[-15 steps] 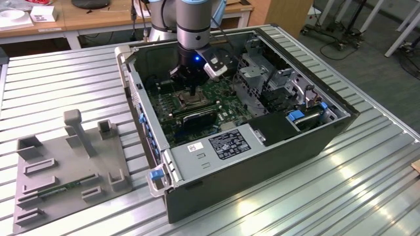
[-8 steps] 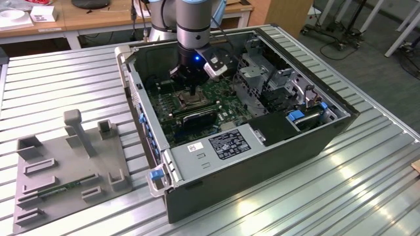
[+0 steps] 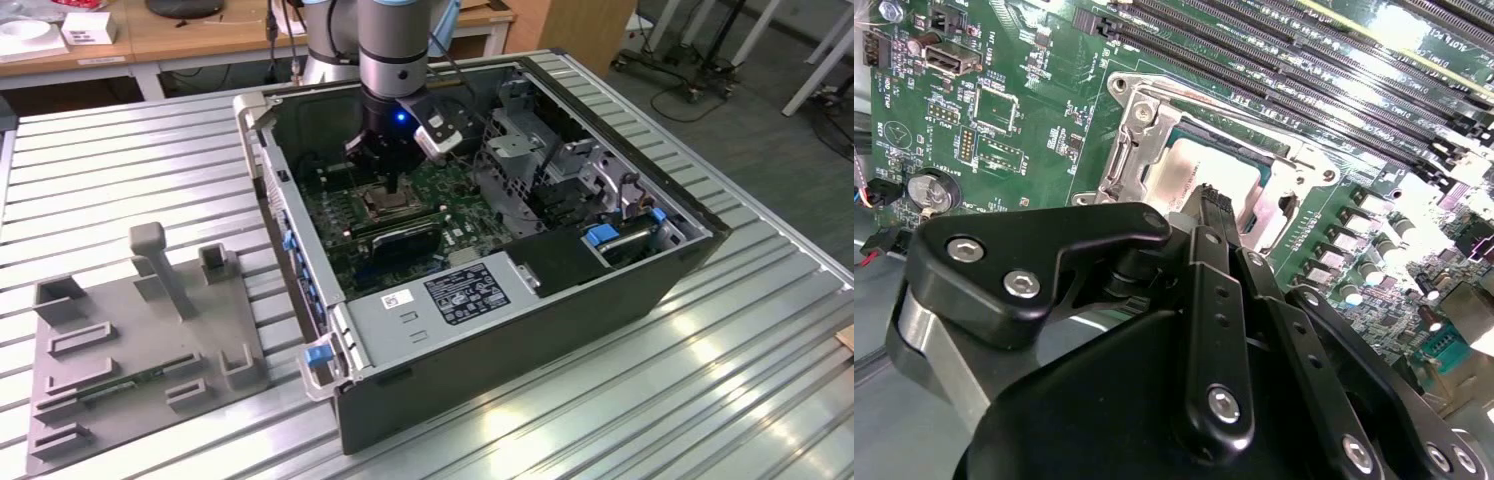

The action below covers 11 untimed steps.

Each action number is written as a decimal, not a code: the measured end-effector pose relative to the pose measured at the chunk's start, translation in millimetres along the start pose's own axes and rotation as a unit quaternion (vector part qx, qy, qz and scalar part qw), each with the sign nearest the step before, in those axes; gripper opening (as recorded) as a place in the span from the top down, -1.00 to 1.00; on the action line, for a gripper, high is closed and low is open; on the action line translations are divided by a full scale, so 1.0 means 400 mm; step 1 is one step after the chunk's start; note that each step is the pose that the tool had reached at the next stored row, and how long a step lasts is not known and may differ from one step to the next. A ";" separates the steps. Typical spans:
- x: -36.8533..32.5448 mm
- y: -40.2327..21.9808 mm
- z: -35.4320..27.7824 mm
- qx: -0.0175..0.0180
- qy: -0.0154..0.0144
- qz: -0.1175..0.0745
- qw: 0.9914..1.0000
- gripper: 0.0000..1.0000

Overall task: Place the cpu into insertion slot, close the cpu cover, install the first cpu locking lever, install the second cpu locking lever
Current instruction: 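Close the cpu cover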

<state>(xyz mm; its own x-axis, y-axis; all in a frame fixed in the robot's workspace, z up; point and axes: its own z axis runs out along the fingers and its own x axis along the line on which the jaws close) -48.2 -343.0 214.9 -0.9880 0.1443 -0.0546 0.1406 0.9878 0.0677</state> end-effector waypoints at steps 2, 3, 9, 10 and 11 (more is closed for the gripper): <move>0.000 0.000 0.000 0.000 0.000 0.000 1.000 0.79; 0.000 0.000 0.000 0.000 0.000 0.000 1.000 0.79; 0.006 -0.001 -0.001 0.000 0.000 0.000 1.000 0.79; 0.009 -0.001 -0.001 0.000 0.000 0.000 1.000 0.79; 0.011 -0.002 -0.001 0.000 -0.001 0.000 1.000 0.79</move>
<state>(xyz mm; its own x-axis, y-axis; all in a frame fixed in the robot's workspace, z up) -52.6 -343.0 215.0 -0.9879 0.1444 -0.0558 0.1405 0.9878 0.0676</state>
